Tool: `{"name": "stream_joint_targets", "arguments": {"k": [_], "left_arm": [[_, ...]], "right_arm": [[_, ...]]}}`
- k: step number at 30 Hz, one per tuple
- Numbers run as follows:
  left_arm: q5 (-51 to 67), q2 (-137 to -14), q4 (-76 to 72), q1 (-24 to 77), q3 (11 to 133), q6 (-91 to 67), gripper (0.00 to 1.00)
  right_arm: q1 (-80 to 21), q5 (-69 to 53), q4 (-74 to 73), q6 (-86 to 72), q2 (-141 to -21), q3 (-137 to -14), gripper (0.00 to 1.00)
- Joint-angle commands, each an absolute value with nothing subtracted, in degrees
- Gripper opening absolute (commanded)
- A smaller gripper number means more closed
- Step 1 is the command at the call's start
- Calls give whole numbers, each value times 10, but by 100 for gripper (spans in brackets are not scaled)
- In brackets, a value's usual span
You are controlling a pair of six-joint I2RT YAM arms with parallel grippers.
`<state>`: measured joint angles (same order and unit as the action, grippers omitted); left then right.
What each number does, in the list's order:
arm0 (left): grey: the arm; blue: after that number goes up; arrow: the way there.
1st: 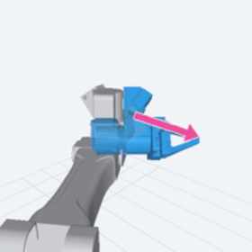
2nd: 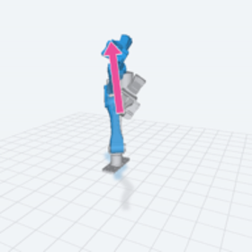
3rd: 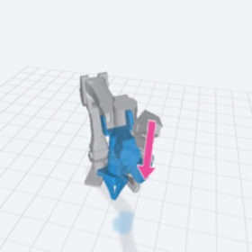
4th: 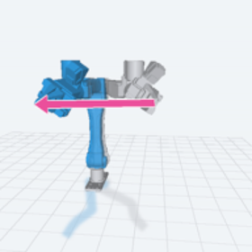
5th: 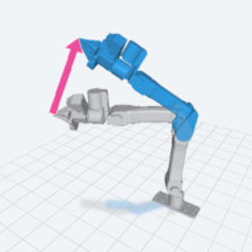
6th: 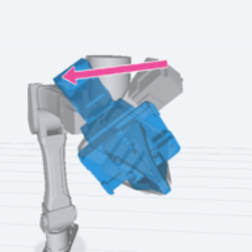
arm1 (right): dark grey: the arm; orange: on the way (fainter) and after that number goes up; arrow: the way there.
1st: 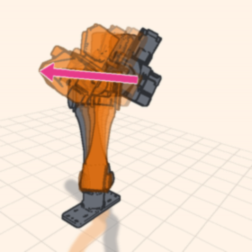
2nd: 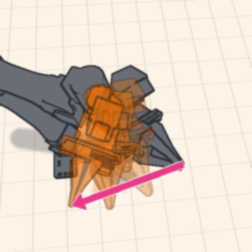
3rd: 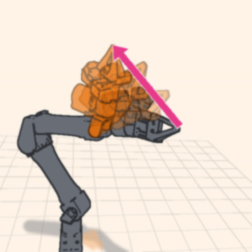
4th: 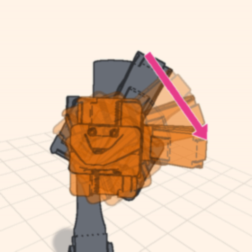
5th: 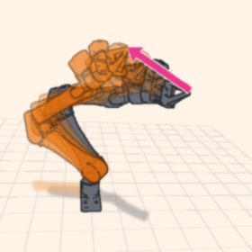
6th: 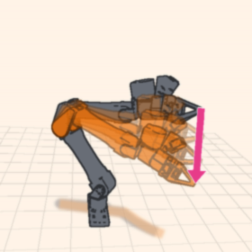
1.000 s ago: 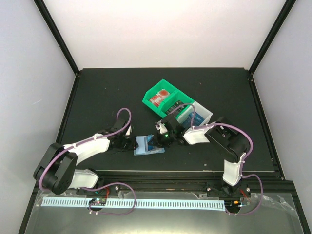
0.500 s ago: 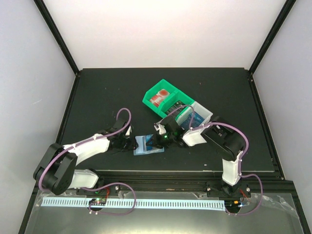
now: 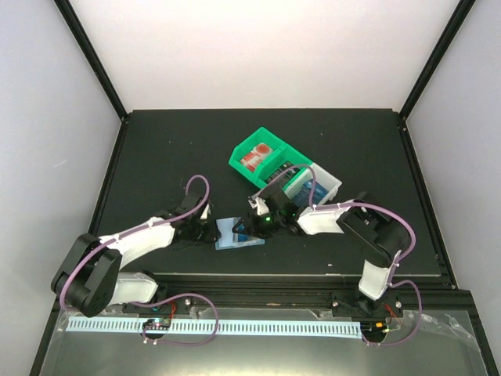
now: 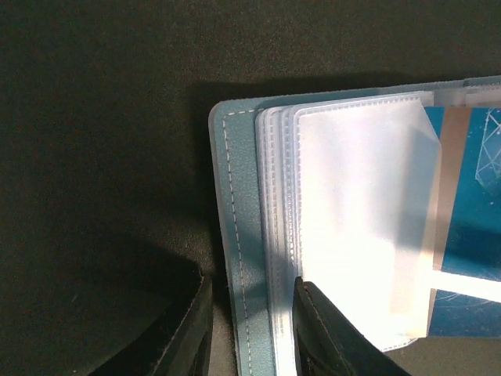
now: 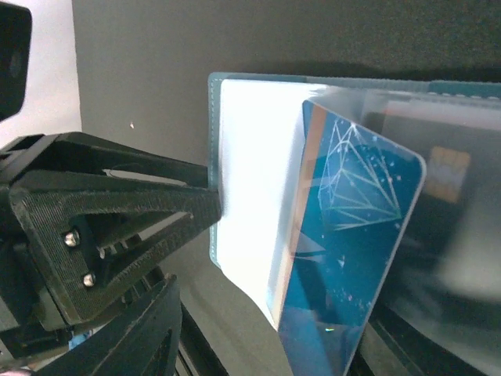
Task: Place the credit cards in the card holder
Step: Insert the credit card into the card holder.
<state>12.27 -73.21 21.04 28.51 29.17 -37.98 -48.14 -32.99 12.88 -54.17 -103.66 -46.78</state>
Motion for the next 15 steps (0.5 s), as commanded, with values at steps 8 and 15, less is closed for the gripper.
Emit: {"name": "stream_joint_targets", "arguments": {"k": [8,15], "left_arm": [[124,-730,208,283,286,-386,30],[129,-730,204,283,283,-378,30]], "right_arm": [[-484,-261,-18,-506,-991,-504,62],[-486,-248,-59,-501,-1022,-540,58]]}}
